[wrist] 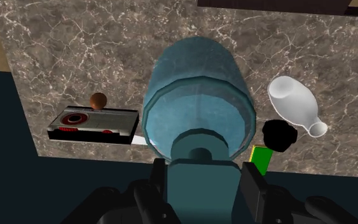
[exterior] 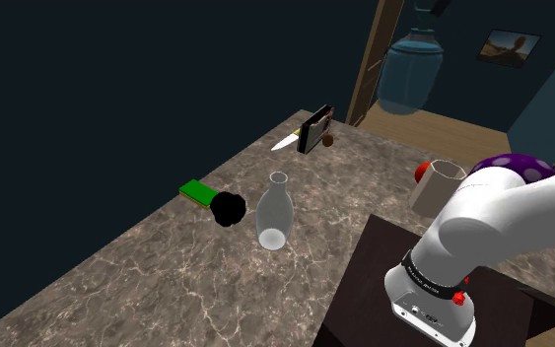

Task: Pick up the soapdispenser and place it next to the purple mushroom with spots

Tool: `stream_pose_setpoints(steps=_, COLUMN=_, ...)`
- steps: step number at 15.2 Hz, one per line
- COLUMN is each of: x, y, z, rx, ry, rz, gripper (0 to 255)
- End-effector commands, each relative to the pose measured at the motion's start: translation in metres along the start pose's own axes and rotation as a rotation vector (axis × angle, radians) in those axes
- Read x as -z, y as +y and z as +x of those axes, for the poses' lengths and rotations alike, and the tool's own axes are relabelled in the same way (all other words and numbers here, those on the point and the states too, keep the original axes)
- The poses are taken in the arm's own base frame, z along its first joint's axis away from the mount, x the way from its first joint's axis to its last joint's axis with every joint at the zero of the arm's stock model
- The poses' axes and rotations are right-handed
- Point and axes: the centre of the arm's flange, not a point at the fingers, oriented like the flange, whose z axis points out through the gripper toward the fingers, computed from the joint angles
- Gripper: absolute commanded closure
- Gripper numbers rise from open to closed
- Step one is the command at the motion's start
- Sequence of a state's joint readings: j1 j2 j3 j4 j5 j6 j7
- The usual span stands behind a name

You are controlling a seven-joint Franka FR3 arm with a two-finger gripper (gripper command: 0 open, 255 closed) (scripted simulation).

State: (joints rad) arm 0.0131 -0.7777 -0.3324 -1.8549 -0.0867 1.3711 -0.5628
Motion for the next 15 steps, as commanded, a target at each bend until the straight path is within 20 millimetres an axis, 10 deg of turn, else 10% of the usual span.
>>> stream_pose_setpoints(steps=1, x=0.008, y=0.000, z=-0.023, rx=0.001, ry=0.000, rz=-0.001, gripper=255)
stream_pose_setpoints(steps=15, x=0.062, y=0.002, z=-0.199, rx=0.001, ry=0.000, rz=-0.001, gripper=255)
